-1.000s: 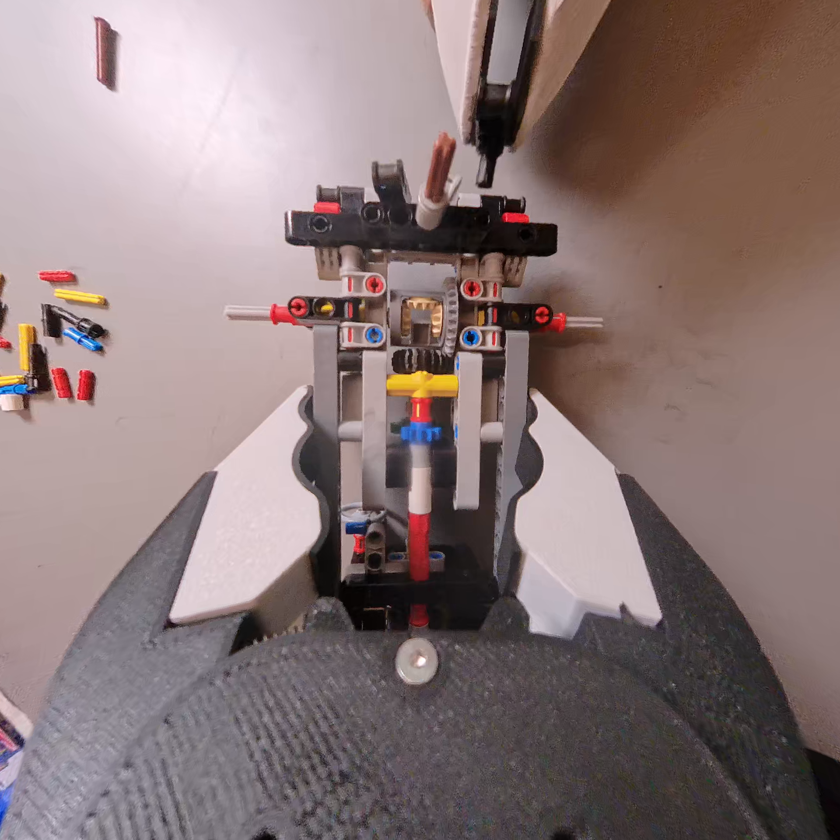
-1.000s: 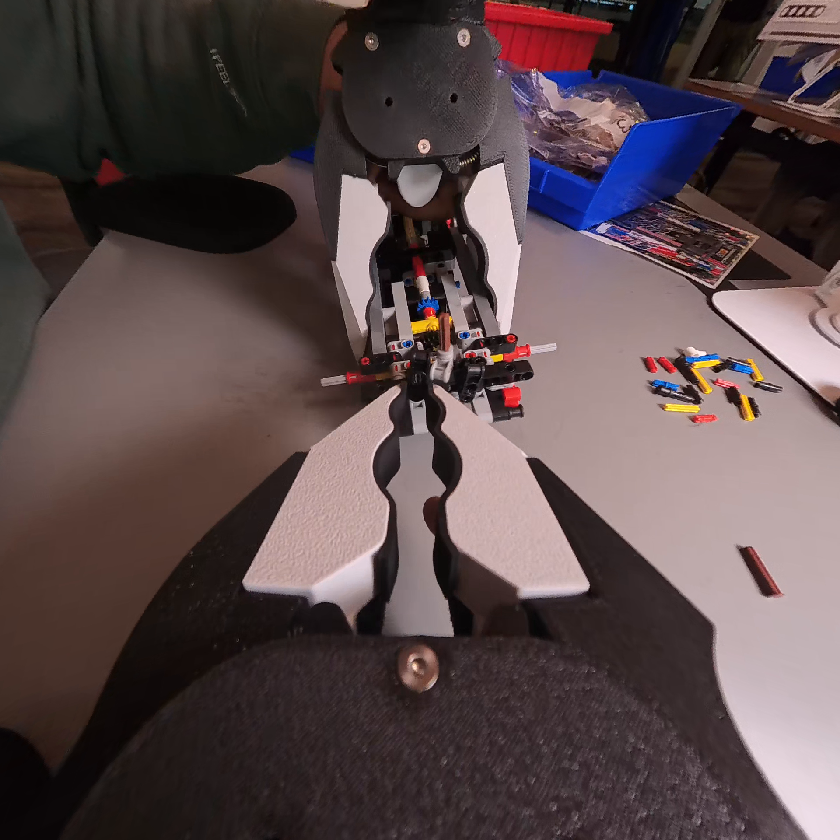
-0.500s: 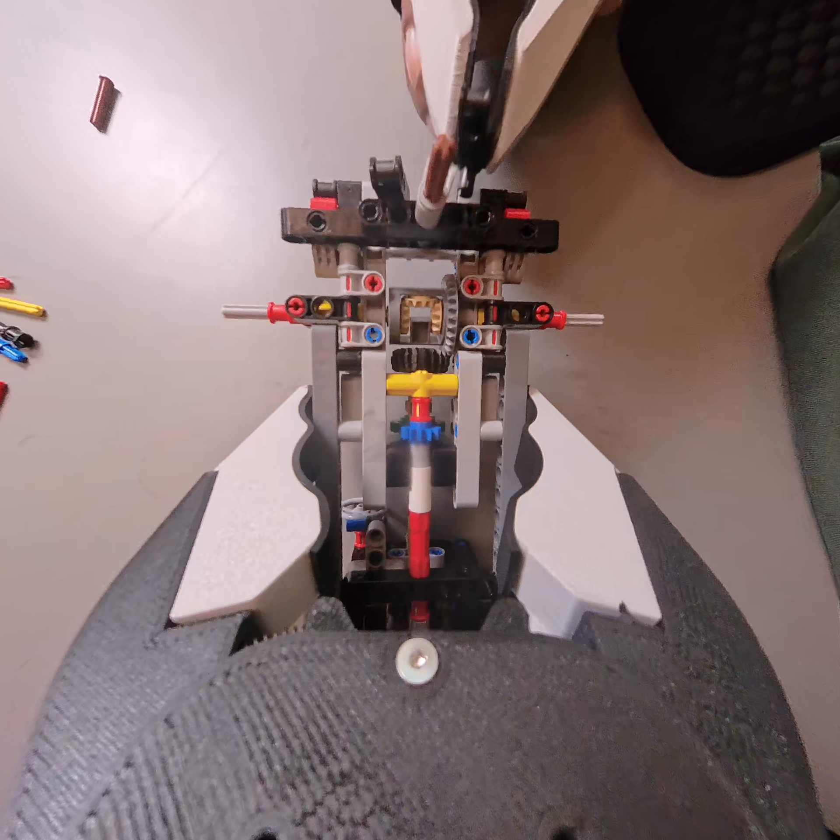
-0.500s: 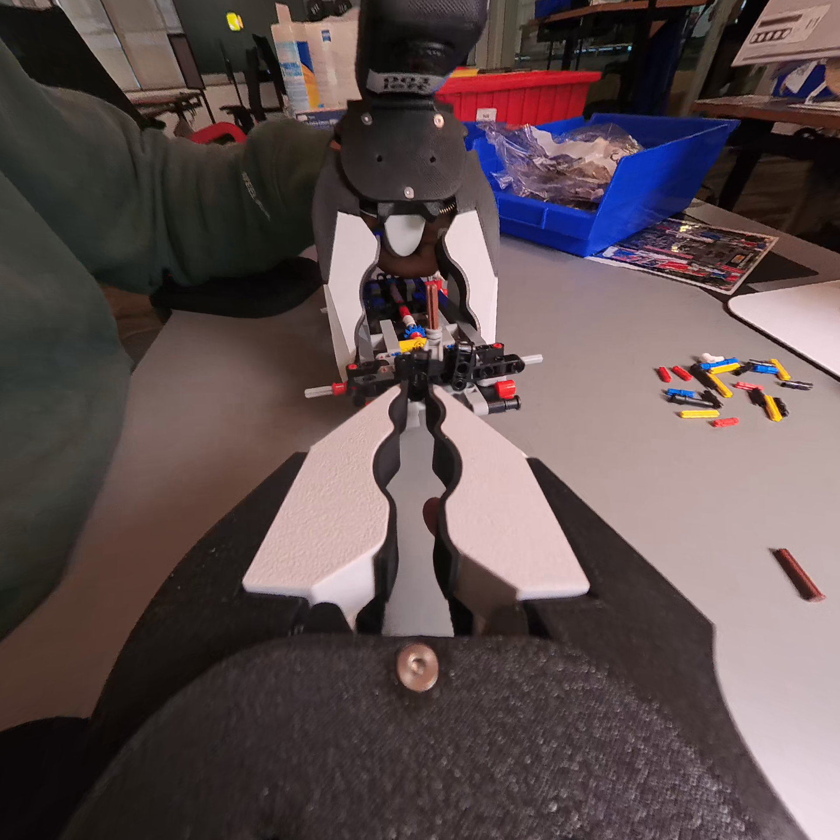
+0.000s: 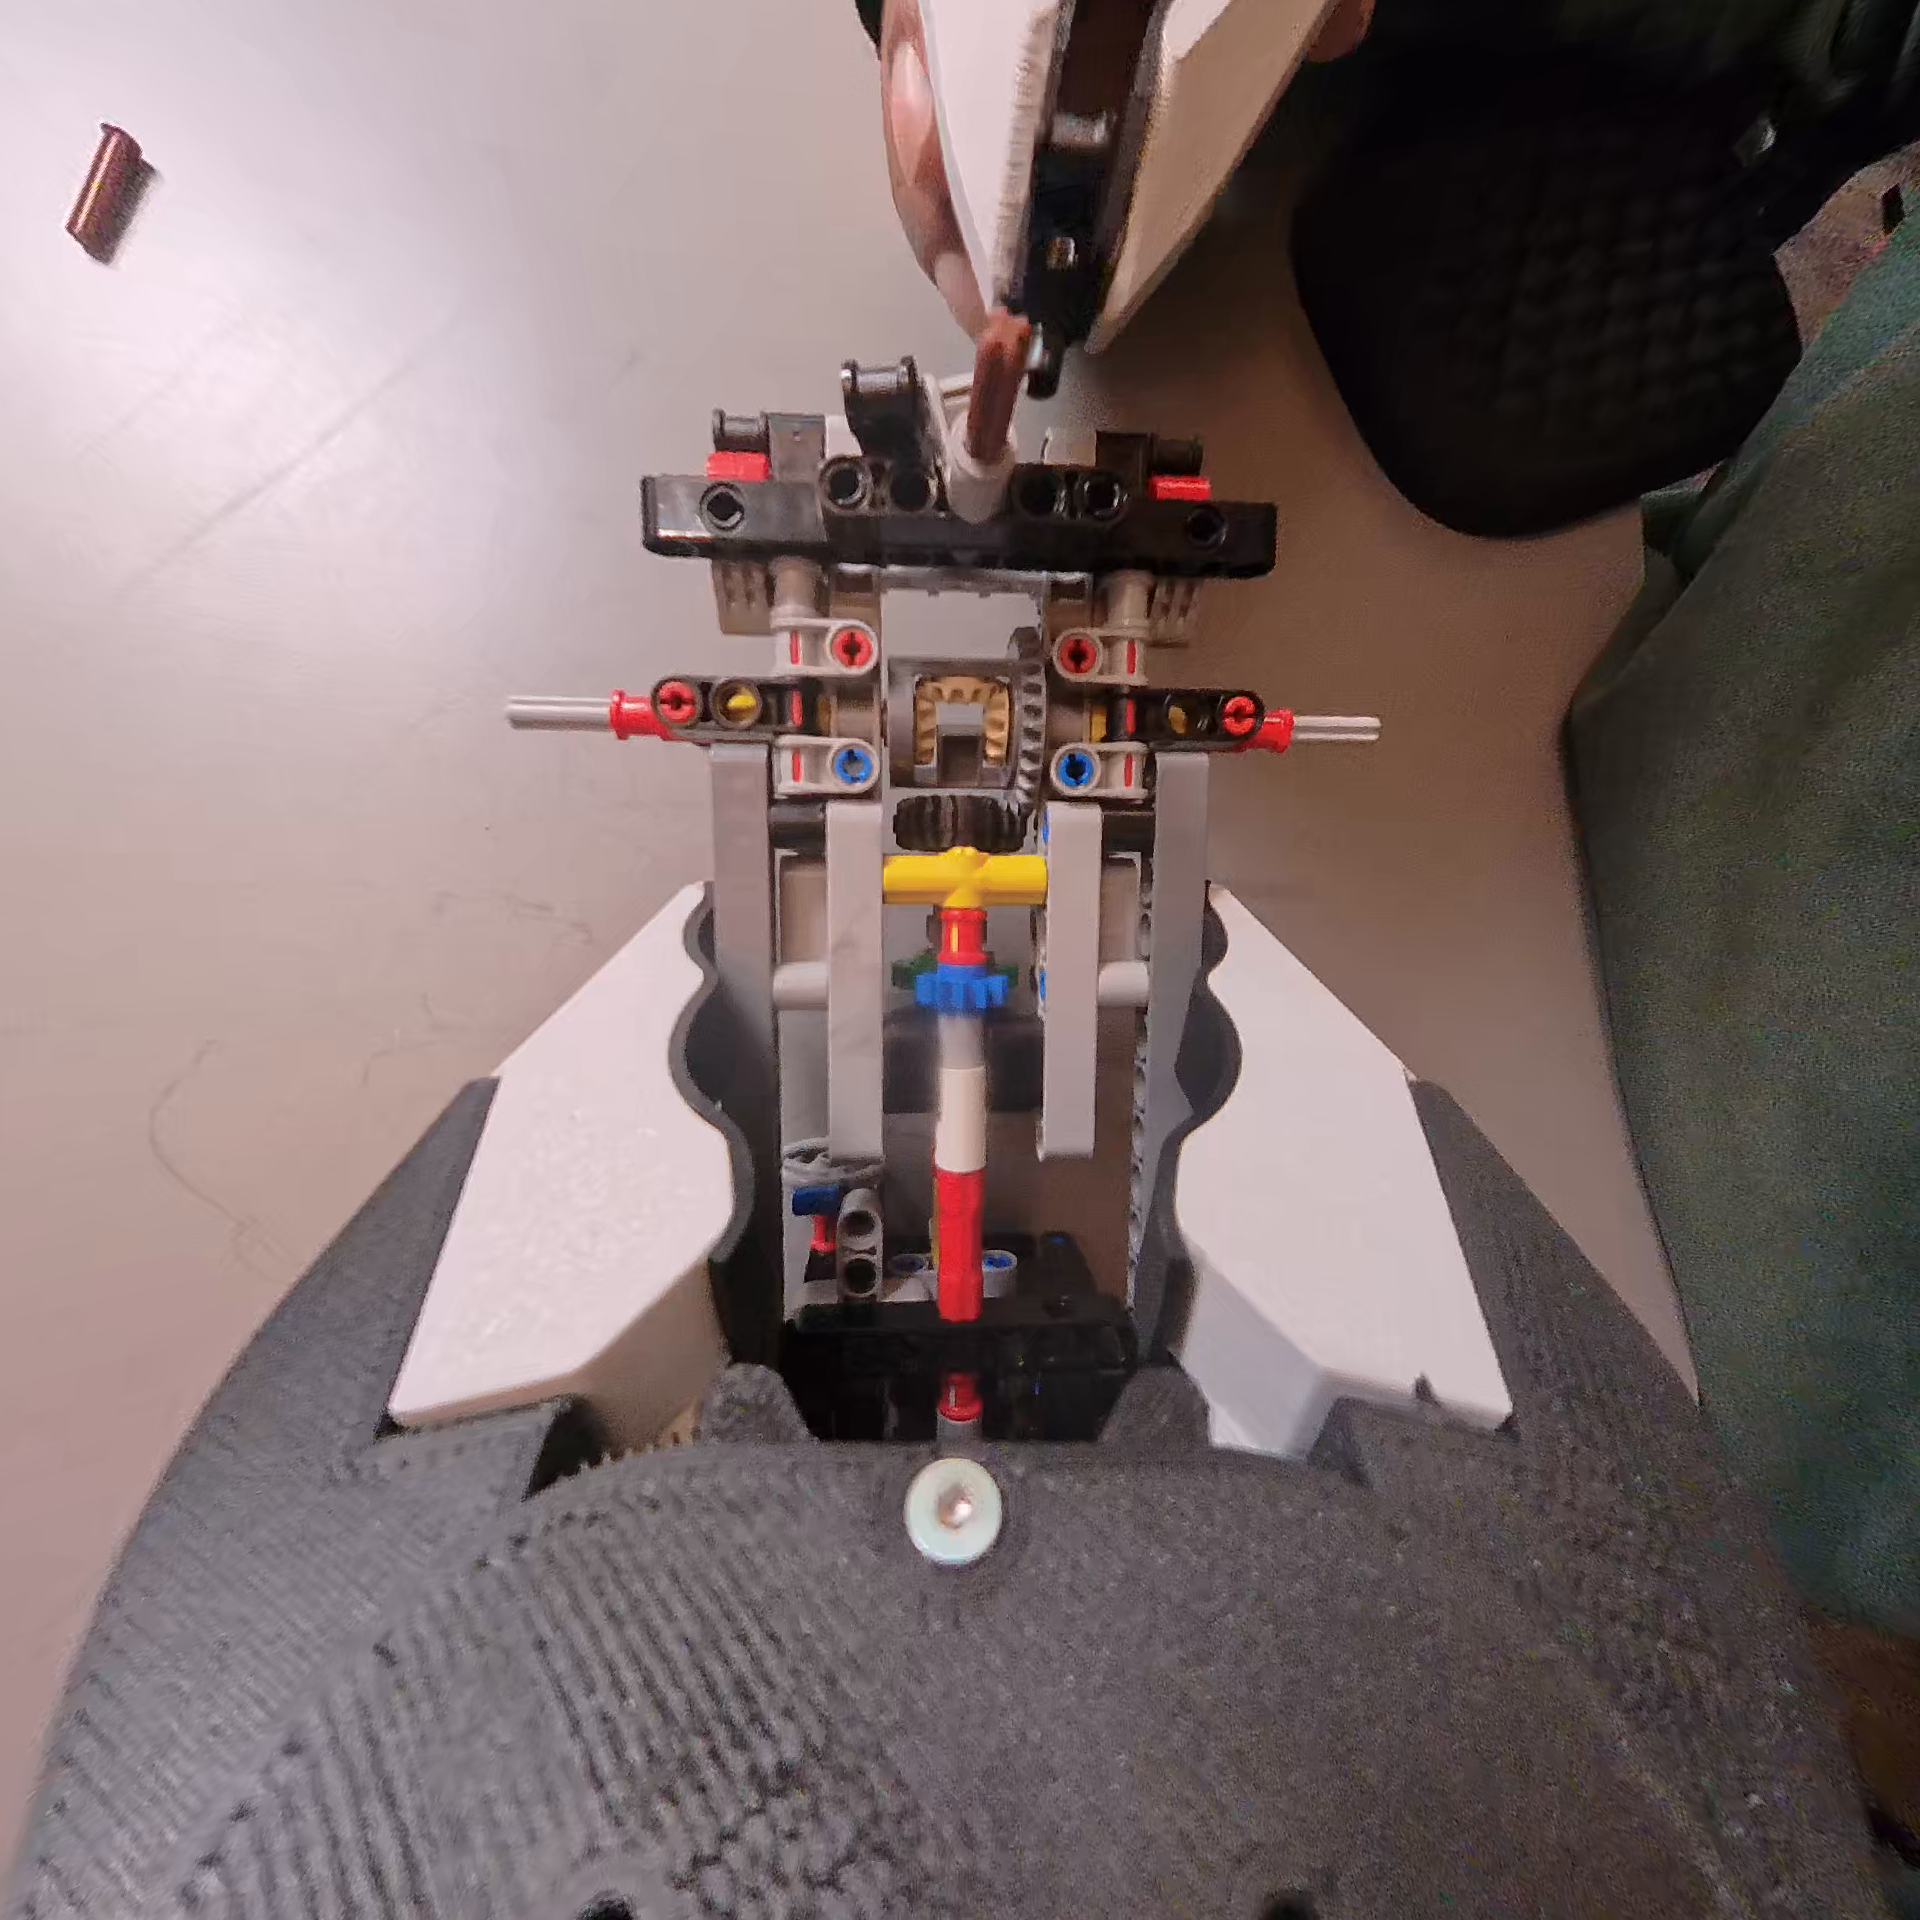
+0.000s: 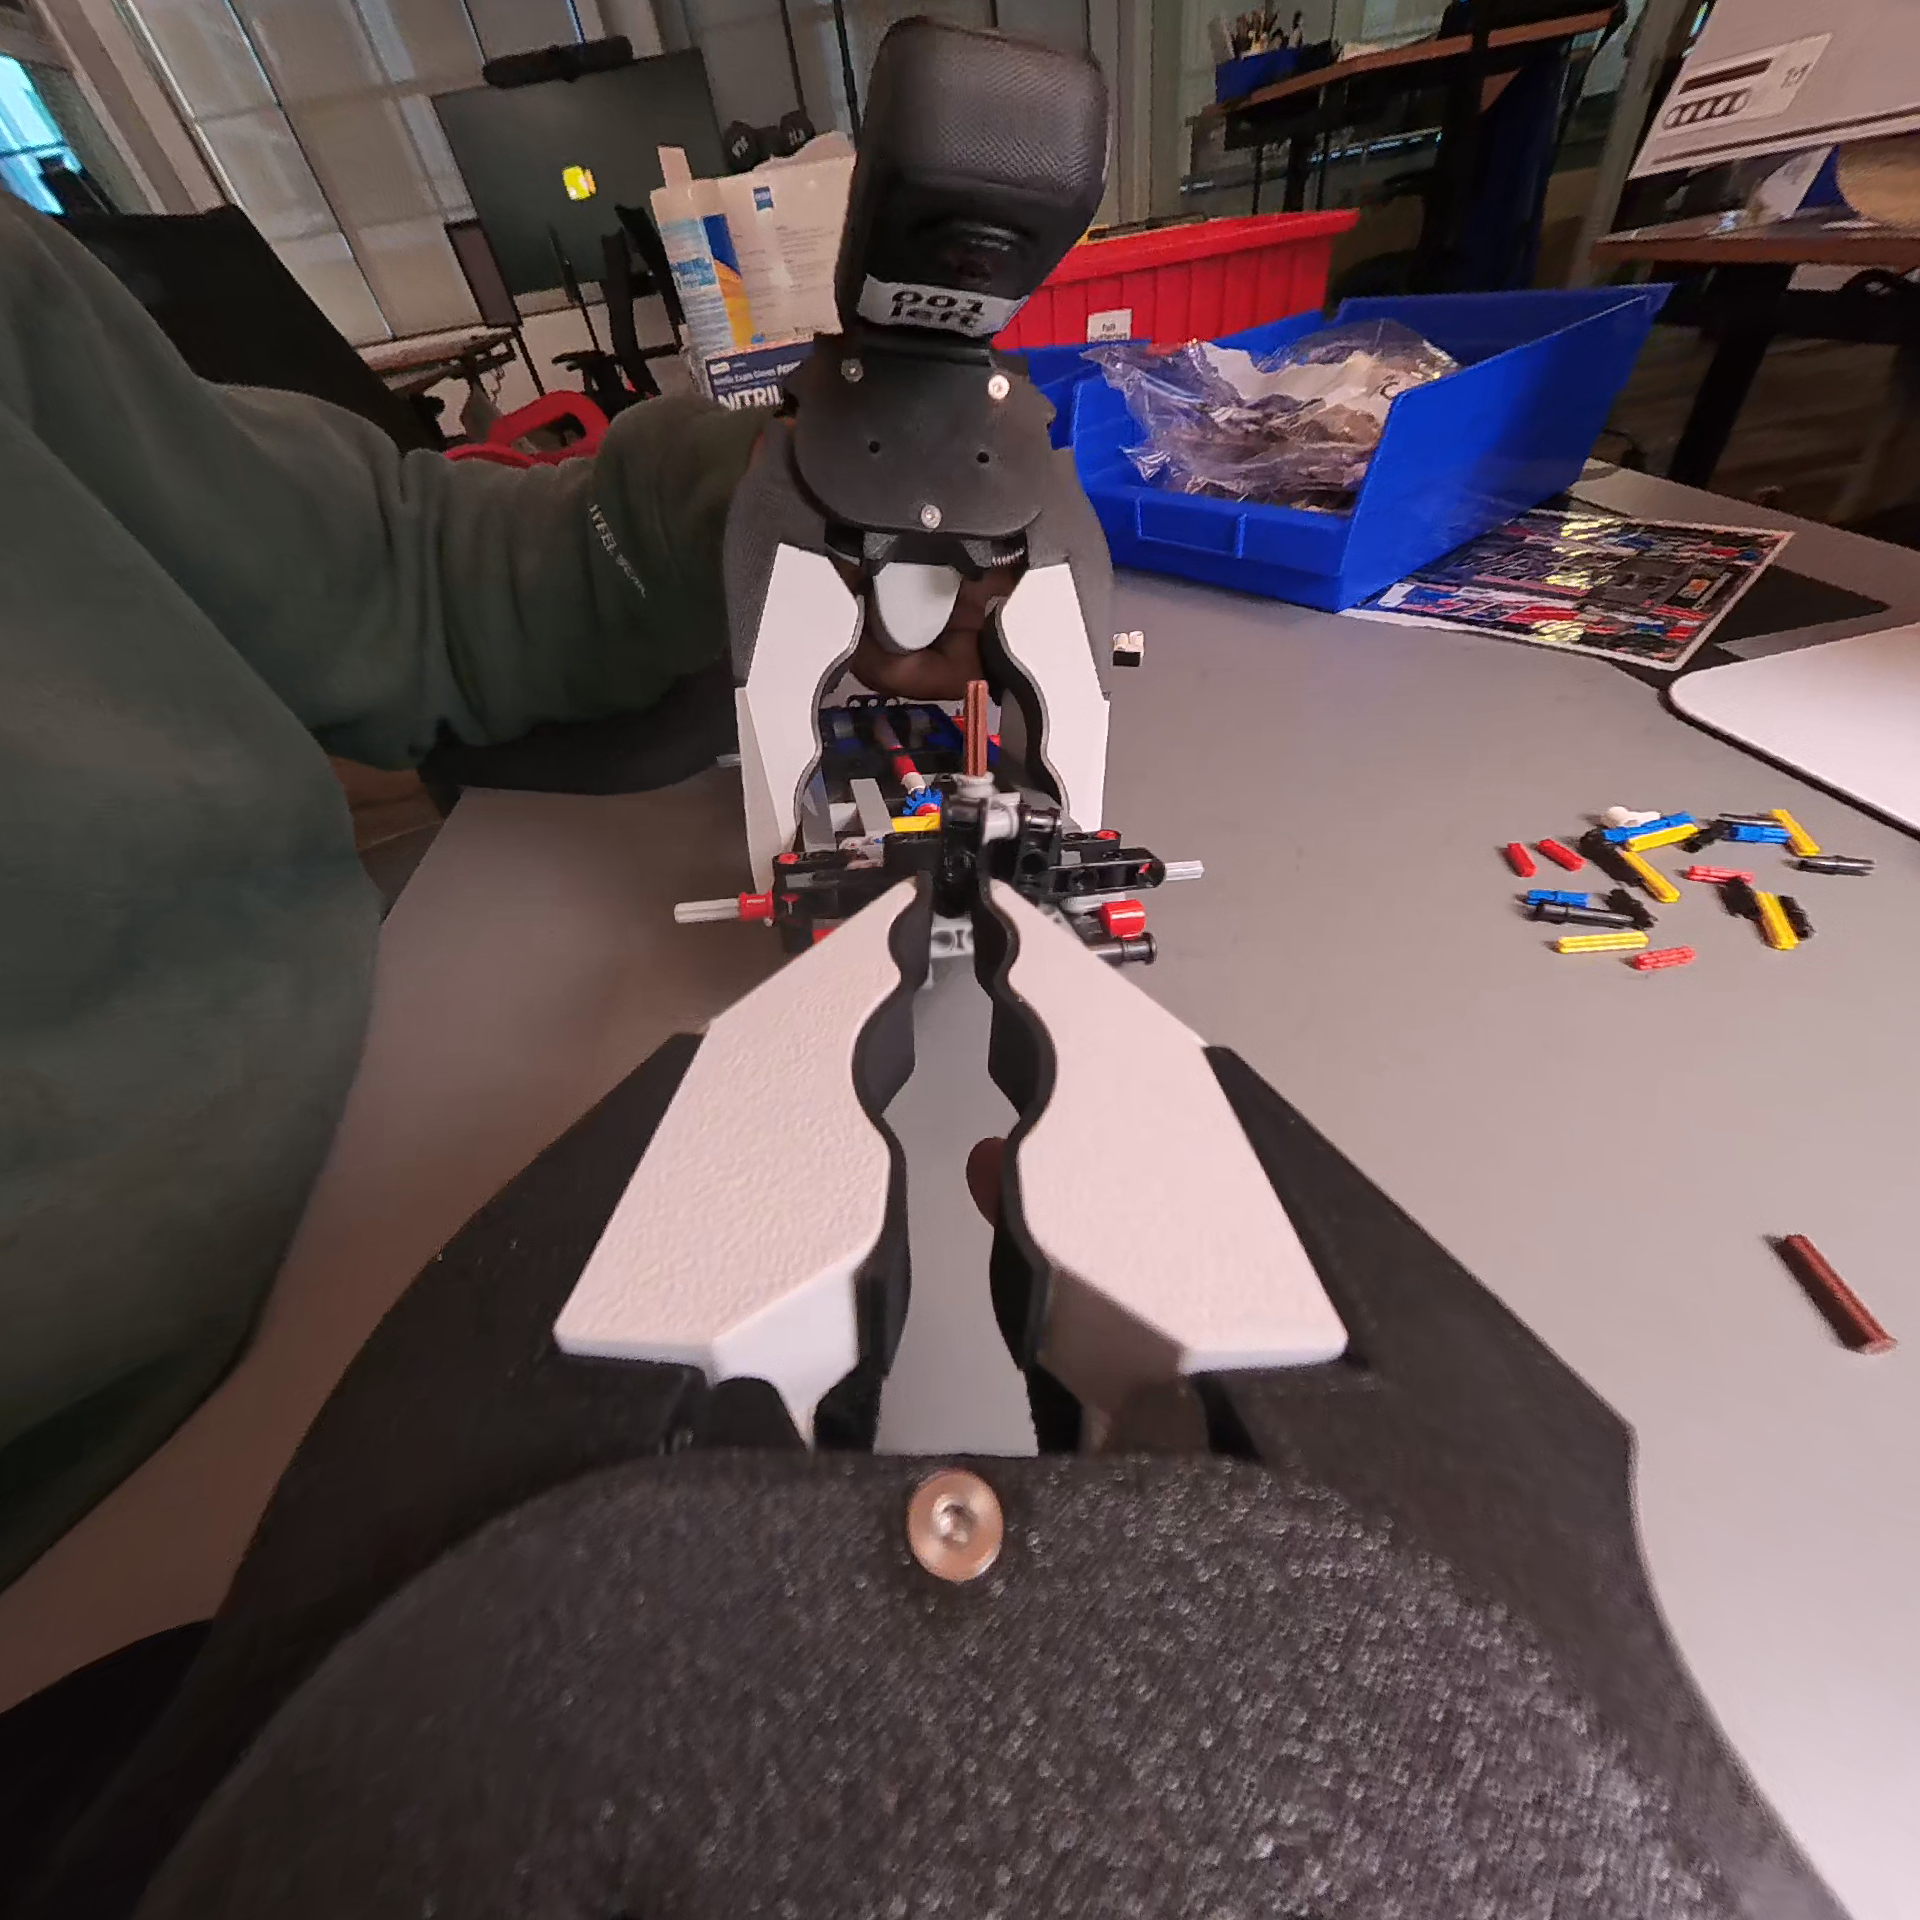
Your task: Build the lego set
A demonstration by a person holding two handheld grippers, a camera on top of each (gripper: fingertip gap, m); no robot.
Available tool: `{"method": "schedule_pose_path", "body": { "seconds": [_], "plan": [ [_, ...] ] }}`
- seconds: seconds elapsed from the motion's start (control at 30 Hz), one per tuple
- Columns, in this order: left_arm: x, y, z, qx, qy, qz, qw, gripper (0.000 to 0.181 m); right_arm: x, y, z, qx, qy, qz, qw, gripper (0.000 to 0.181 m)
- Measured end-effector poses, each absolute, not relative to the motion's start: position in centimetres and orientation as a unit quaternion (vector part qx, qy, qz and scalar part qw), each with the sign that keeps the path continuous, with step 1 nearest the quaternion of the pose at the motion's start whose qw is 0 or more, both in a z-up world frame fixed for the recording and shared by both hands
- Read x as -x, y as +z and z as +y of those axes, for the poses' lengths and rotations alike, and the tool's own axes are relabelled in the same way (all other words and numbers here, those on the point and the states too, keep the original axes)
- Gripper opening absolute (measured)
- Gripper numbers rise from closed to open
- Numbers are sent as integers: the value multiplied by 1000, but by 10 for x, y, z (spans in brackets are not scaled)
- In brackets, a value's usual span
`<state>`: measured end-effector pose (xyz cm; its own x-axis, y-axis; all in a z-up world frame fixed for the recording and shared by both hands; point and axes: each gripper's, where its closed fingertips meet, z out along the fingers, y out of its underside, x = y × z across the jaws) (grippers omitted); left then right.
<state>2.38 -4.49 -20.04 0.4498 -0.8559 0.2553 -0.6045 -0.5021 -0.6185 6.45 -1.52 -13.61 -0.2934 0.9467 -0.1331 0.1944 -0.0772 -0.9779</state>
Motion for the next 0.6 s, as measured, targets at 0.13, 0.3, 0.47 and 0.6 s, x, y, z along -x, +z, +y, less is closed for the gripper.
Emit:
{"method": "schedule_pose_path", "body": {
  "seconds": [0.13, 0.3, 0.47, 0.6],
  "plan": [
    [-25, -201, -46, 818, -280, 448, 227, 87, -64, -142, -20, 486, 551, -596, 325, 4],
    [-27, -200, -48, 813, -286, 453, 228, 87, -64, -149, -24, 486, 542, -609, 313, 4],
    [-29, -201, -51, 810, -283, 463, 225, 87, -66, -150, -27, 483, 545, -616, 300, 4],
    [-30, -203, -53, 810, -270, 471, 221, 87, -67, -152, -31, 483, 539, -627, 290, 4]
  ]
}}
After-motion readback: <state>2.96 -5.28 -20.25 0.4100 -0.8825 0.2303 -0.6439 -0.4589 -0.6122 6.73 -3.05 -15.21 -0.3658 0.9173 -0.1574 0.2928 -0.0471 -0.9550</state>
